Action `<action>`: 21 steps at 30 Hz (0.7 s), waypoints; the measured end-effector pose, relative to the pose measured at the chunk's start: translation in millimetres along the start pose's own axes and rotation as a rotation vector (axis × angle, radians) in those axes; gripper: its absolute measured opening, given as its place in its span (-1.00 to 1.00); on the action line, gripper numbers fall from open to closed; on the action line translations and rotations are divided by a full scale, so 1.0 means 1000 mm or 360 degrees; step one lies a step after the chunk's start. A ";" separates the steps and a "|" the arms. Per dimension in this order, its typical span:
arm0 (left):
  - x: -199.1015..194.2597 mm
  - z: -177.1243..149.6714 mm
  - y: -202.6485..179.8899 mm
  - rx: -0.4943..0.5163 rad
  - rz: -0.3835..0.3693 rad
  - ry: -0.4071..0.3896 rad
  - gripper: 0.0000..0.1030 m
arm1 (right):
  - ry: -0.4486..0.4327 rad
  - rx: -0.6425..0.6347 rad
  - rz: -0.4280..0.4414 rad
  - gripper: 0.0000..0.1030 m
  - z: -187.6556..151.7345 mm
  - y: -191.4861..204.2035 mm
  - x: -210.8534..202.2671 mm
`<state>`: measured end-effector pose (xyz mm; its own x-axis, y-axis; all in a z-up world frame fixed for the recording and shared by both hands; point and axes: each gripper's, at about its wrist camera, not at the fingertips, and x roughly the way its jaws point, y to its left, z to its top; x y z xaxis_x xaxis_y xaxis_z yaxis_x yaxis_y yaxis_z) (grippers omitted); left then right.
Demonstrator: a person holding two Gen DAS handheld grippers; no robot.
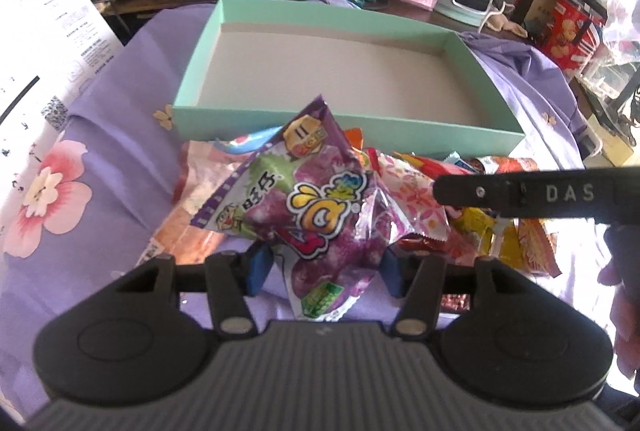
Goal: Organize snacks
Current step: 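Carry both held snacks into the green box and open both grippers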
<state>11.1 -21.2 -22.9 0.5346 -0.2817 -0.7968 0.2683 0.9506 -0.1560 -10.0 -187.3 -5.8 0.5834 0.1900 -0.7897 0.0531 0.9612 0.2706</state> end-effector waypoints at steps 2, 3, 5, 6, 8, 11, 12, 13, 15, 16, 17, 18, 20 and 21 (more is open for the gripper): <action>-0.004 0.001 0.002 -0.0006 0.0010 -0.0021 0.05 | -0.0015 -0.0007 -0.0005 0.28 -0.001 0.001 -0.006; -0.006 0.003 0.003 -0.0008 0.0010 -0.0030 0.05 | -0.0027 -0.0006 -0.0005 0.28 0.000 0.001 -0.010; -0.010 0.007 0.004 -0.0018 0.0004 -0.0050 0.05 | -0.0057 -0.0005 -0.0005 0.28 0.002 0.001 -0.017; -0.012 0.010 0.004 -0.0022 -0.0002 -0.0061 0.05 | -0.0071 -0.0005 -0.0002 0.28 0.004 0.000 -0.019; -0.015 0.019 0.004 -0.0019 -0.0009 -0.0087 0.05 | -0.0105 -0.0003 -0.0002 0.28 0.008 -0.001 -0.025; -0.017 0.037 0.001 0.0027 -0.0014 -0.0117 0.05 | -0.0156 -0.0013 -0.0016 0.28 0.018 -0.003 -0.033; -0.016 0.046 -0.001 0.0056 -0.0020 -0.0120 0.05 | -0.0172 -0.0017 -0.0029 0.28 0.023 -0.005 -0.035; -0.015 0.054 -0.002 0.0075 -0.0031 -0.0124 0.05 | -0.0183 -0.0015 -0.0041 0.28 0.028 -0.008 -0.035; -0.010 0.074 -0.006 0.0110 -0.0055 -0.0139 0.05 | -0.0211 -0.0011 -0.0077 0.28 0.038 -0.013 -0.035; -0.007 0.083 -0.009 0.0131 -0.0059 -0.0144 0.05 | -0.0223 -0.0011 -0.0095 0.28 0.043 -0.015 -0.035; -0.001 0.094 -0.012 0.0155 -0.0059 -0.0150 0.05 | -0.0235 -0.0010 -0.0113 0.28 0.049 -0.018 -0.033; 0.004 0.103 -0.015 0.0172 -0.0062 -0.0150 0.05 | -0.0242 -0.0007 -0.0127 0.28 0.056 -0.021 -0.031; 0.020 0.122 -0.021 0.0199 -0.0085 -0.0125 0.05 | -0.0258 -0.0010 -0.0169 0.28 0.070 -0.026 -0.024; 0.029 0.130 -0.024 0.0210 -0.0094 -0.0107 0.05 | -0.0262 -0.0013 -0.0195 0.28 0.079 -0.028 -0.017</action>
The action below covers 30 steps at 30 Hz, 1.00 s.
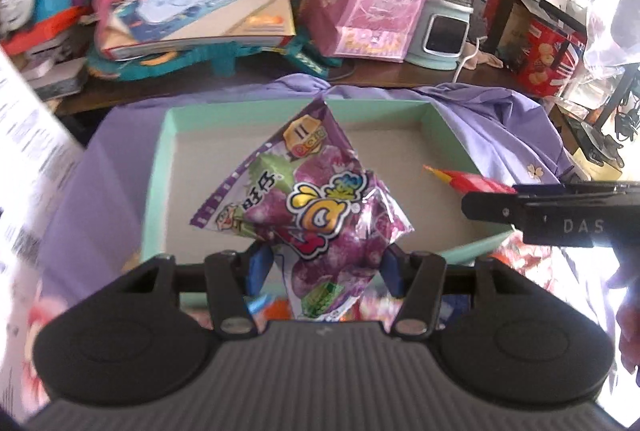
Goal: Organize snacks
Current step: 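Carry both held snacks into the green box and open both grippers, then withdraw both grippers from the box back to the snack pile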
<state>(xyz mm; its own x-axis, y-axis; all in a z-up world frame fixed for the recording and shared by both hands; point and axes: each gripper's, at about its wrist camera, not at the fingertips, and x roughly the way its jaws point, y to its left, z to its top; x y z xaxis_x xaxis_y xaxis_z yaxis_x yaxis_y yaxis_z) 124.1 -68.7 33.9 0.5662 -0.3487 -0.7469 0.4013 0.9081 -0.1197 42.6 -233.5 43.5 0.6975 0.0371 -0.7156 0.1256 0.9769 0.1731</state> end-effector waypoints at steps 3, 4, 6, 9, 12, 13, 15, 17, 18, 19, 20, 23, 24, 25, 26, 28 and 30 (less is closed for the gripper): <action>0.038 0.026 -0.003 0.0039 -0.0007 0.0063 0.05 | -0.0009 0.0004 -0.0057 0.28 0.018 -0.005 0.023; 0.050 0.035 -0.003 0.0045 -0.0010 0.0082 0.05 | -0.0012 0.0006 -0.0073 0.28 0.025 -0.009 0.032; 0.078 0.052 -0.004 0.0063 -0.0025 0.0121 0.06 | -0.0013 0.0011 -0.0099 0.28 0.042 -0.017 0.055; 0.120 0.071 -0.008 0.0098 -0.0068 0.0189 0.06 | 0.0001 0.0020 -0.0142 0.28 0.061 -0.032 0.088; 0.153 0.081 -0.012 0.0130 -0.0091 0.0242 0.06 | 0.0016 0.0047 -0.0162 0.28 0.076 -0.043 0.116; 0.162 0.084 -0.013 0.0134 -0.0096 0.0254 0.06 | 0.0018 0.0053 -0.0162 0.28 0.081 -0.047 0.125; 0.178 0.089 -0.015 0.0121 -0.0101 0.0270 0.07 | 0.0015 0.0061 -0.0165 0.28 0.087 -0.052 0.136; 0.189 0.092 -0.016 0.0108 -0.0107 0.0273 0.09 | 0.0005 0.0063 -0.0176 0.29 0.092 -0.055 0.146; 0.193 0.093 -0.017 0.0103 -0.0105 0.0266 0.13 | -0.0001 0.0068 -0.0176 0.33 0.095 -0.058 0.151; 0.198 0.095 -0.018 0.0099 -0.0089 0.0258 0.17 | -0.0004 0.0073 -0.0169 0.36 0.096 -0.060 0.154; 0.199 0.096 -0.020 0.0096 -0.0068 0.0258 0.41 | -0.0007 0.0081 -0.0163 0.55 0.099 -0.062 0.158; 0.198 0.097 -0.022 0.0093 0.0012 0.0214 0.76 | -0.0061 0.0112 -0.0173 0.99 0.098 -0.064 0.149; 0.197 0.097 -0.022 0.0094 0.0023 0.0205 0.81 | -0.0084 0.0116 -0.0179 1.00 0.098 -0.064 0.146; 0.195 0.097 -0.021 0.0089 0.0025 0.0205 0.83 | -0.0090 0.0113 -0.0181 1.00 0.098 -0.063 0.143; 0.192 0.097 -0.020 0.0084 0.0025 0.0205 0.87 | -0.0085 0.0110 -0.0180 1.00 0.097 -0.063 0.142; 0.184 0.097 -0.019 0.0071 0.0039 0.0199 0.91 | -0.0083 0.0099 -0.0182 1.00 0.094 -0.060 0.135; 0.175 0.095 -0.019 0.0067 0.0059 0.0189 0.97 | -0.0075 0.0092 -0.0186 1.00 0.090 -0.057 0.128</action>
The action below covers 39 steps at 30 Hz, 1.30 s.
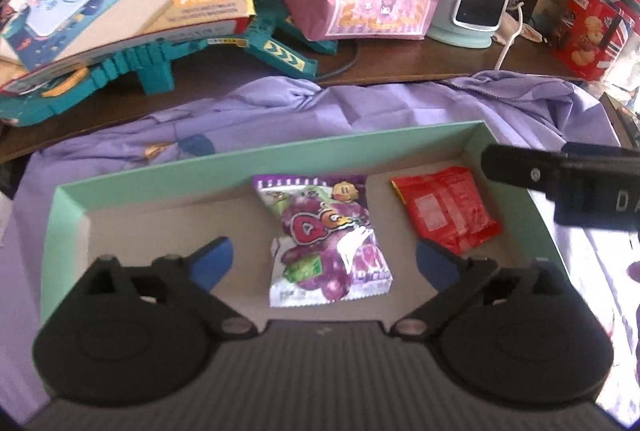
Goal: Organize snacks
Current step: 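Withdraw both grippers from the box back to the snack pile, then grasp pink-patterned WINSON packet with left gripper while right gripper grasps orange snack bag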
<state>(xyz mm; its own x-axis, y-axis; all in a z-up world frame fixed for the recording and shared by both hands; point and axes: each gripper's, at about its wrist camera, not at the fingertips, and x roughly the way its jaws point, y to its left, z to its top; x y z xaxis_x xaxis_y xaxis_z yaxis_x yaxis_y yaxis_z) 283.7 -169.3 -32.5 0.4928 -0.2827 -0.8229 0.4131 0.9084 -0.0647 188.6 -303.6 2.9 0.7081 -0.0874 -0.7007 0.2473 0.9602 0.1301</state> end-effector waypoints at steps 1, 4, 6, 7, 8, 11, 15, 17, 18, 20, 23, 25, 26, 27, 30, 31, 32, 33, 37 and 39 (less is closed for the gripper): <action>-0.005 -0.002 0.000 0.0001 0.0011 -0.0003 0.97 | 0.0005 -0.0002 0.0002 1.00 -0.002 0.001 -0.003; -0.021 -0.010 -0.003 0.0014 0.0041 -0.0011 0.99 | 0.0021 -0.0019 0.0010 1.00 -0.010 0.006 -0.016; -0.035 -0.017 -0.004 0.0022 0.0055 -0.0021 1.00 | 0.0029 -0.0027 0.0014 1.00 -0.017 0.008 -0.027; -0.042 -0.021 -0.005 0.0026 0.0060 -0.0026 1.00 | 0.0033 -0.0029 0.0021 1.00 -0.019 0.009 -0.032; -0.048 -0.025 -0.006 0.0030 0.0062 -0.0029 1.00 | 0.0035 -0.0031 0.0027 1.00 -0.022 0.011 -0.038; -0.069 -0.039 -0.010 0.0032 0.0067 -0.0034 1.00 | 0.0029 -0.0035 0.0037 1.00 -0.034 0.013 -0.059; -0.096 -0.063 -0.019 0.0038 0.0036 -0.0040 1.00 | 0.0052 -0.0034 0.0060 1.00 -0.056 0.011 -0.088; -0.108 -0.077 -0.026 0.0057 0.0018 -0.0038 1.00 | 0.0065 -0.0030 0.0061 1.00 -0.069 0.006 -0.101; -0.114 -0.085 -0.030 0.0068 0.0012 -0.0038 1.00 | 0.0077 -0.0023 0.0060 1.00 -0.077 0.003 -0.109; -0.122 -0.100 -0.038 0.0091 -0.0004 -0.0027 1.00 | 0.0100 -0.0010 0.0057 1.00 -0.090 -0.004 -0.120; -0.133 -0.126 -0.050 0.0142 -0.0005 -0.0026 1.00 | 0.0130 0.0034 0.0063 1.00 -0.113 -0.017 -0.139; -0.134 -0.141 -0.056 0.0167 0.0020 -0.0005 1.00 | 0.0154 0.0061 0.0072 1.00 -0.129 -0.023 -0.149; -0.133 -0.148 -0.058 0.0173 0.0027 0.0013 1.00 | 0.0168 0.0072 0.0078 1.00 -0.136 -0.025 -0.152; -0.131 -0.154 -0.059 0.0175 0.0035 0.0034 1.00 | 0.0182 0.0085 0.0086 1.00 -0.145 -0.029 -0.156; -0.128 -0.166 -0.058 0.0156 0.0046 0.0069 1.00 | 0.0213 0.0123 0.0087 1.00 -0.164 -0.036 -0.162; -0.128 -0.170 -0.058 0.0146 0.0044 0.0077 1.00 | 0.0220 0.0149 0.0090 1.00 -0.170 -0.040 -0.165; -0.127 -0.173 -0.058 0.0141 0.0039 0.0082 1.00 | 0.0229 0.0175 0.0096 1.00 -0.174 -0.042 -0.166; -0.126 -0.175 -0.058 0.0143 0.0030 0.0087 0.97 | 0.0238 0.0203 0.0103 1.00 -0.179 -0.046 -0.167; -0.120 -0.179 -0.065 0.0195 -0.0001 0.0102 0.59 | 0.0269 0.0283 0.0123 1.00 -0.195 -0.053 -0.169; -0.117 -0.179 -0.068 0.0203 -0.0014 0.0106 0.45 | 0.0287 0.0303 0.0128 1.00 -0.201 -0.054 -0.167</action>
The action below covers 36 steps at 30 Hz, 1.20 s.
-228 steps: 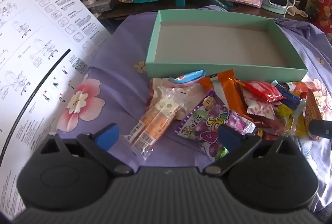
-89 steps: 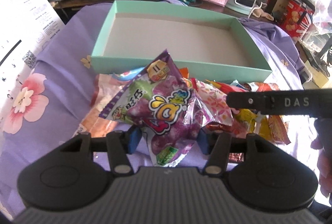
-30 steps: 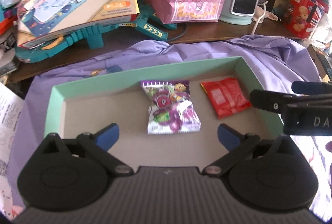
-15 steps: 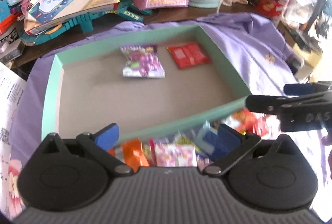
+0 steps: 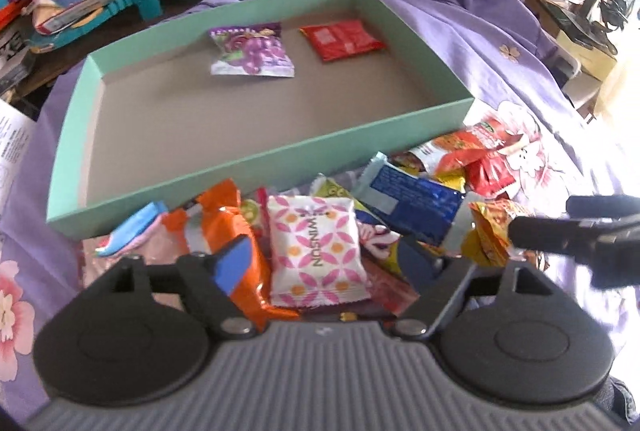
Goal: Organize snacks
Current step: 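Grasp pink-patterned WINSON packet with left gripper while right gripper grasps orange snack bag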
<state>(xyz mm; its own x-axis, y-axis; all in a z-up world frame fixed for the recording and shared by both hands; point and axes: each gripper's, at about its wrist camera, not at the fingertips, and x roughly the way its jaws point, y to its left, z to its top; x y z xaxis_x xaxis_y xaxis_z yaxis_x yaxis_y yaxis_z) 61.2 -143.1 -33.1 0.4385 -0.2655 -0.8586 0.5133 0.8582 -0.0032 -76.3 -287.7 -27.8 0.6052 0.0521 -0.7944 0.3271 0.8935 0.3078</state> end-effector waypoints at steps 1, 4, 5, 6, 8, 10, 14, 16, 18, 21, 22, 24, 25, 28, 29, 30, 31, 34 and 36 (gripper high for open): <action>0.002 0.000 0.000 -0.0001 -0.0006 0.0002 0.43 | 0.0008 0.0008 0.0004 1.00 -0.002 -0.001 0.001; 0.012 0.000 0.001 -0.0011 -0.0024 0.0035 0.35 | 0.0028 0.0032 0.0013 1.00 -0.008 -0.002 0.007; 0.016 -0.001 0.002 -0.0019 -0.0028 0.0053 0.34 | 0.0033 0.0042 0.0022 1.00 -0.010 -0.004 0.007; 0.019 -0.001 0.002 -0.0026 -0.0031 0.0070 0.34 | 0.0040 0.0054 0.0032 1.00 -0.011 -0.005 0.008; 0.025 -0.004 0.003 -0.0030 -0.0037 0.0094 0.35 | 0.0051 0.0065 0.0044 1.00 -0.012 -0.006 0.011; 0.029 -0.006 0.004 -0.0028 -0.0040 0.0104 0.35 | 0.0059 0.0064 0.0047 1.00 -0.014 -0.005 0.015; 0.033 -0.005 0.008 -0.0058 -0.0070 0.0110 0.34 | 0.0054 0.0065 0.0063 0.86 -0.020 -0.004 0.017; 0.035 -0.004 0.011 -0.0082 -0.0098 0.0124 0.21 | 0.0071 0.0071 0.0078 0.69 -0.022 -0.002 0.021; 0.034 -0.004 0.010 -0.0081 -0.0112 0.0115 0.12 | 0.0046 0.0044 0.0059 0.57 -0.027 0.000 0.020; 0.032 -0.006 0.005 -0.0051 -0.0093 0.0090 0.04 | 0.0022 0.0038 0.0037 0.42 -0.031 0.002 0.019; 0.031 -0.006 0.003 -0.0052 -0.0088 0.0083 0.02 | 0.0018 0.0050 0.0037 0.42 -0.031 0.001 0.018; 0.029 -0.008 0.003 -0.0065 -0.0087 0.0069 -0.02 | 0.0009 0.0074 0.0028 0.41 -0.031 -0.002 0.016; 0.028 -0.009 0.004 -0.0085 -0.0088 0.0065 -0.02 | 0.0005 0.0086 0.0026 0.40 -0.030 -0.003 0.015; 0.023 -0.011 0.009 -0.0133 -0.0076 0.0053 -0.03 | -0.0022 0.0108 0.0016 0.39 -0.029 -0.007 0.009; 0.020 -0.010 0.010 -0.0131 -0.0072 0.0050 -0.03 | -0.0032 0.0110 0.0016 0.39 -0.029 -0.007 0.007; 0.018 -0.010 0.011 -0.0128 -0.0076 0.0048 -0.03 | -0.0036 0.0112 0.0016 0.39 -0.029 -0.008 0.005; 0.016 -0.010 0.012 -0.0128 -0.0081 0.0042 -0.03 | -0.0044 0.0111 0.0011 0.39 -0.029 -0.008 0.003; 0.007 -0.011 0.012 -0.0132 -0.0100 0.0022 -0.03 | -0.0058 0.0113 -0.0003 0.39 -0.028 -0.009 -0.001; -0.001 -0.010 0.012 -0.0133 -0.0113 -0.0002 -0.03 | -0.0075 0.0118 -0.0009 0.39 -0.026 -0.008 -0.005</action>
<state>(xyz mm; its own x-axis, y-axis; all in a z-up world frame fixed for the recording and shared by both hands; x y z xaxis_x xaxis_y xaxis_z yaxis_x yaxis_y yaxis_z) 59.2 -127.8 -37.3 0.4039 -0.3273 -0.8542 0.4800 0.8707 -0.1067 -100.6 -283.1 -40.1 0.6362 0.0247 -0.7712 0.3823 0.8581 0.3428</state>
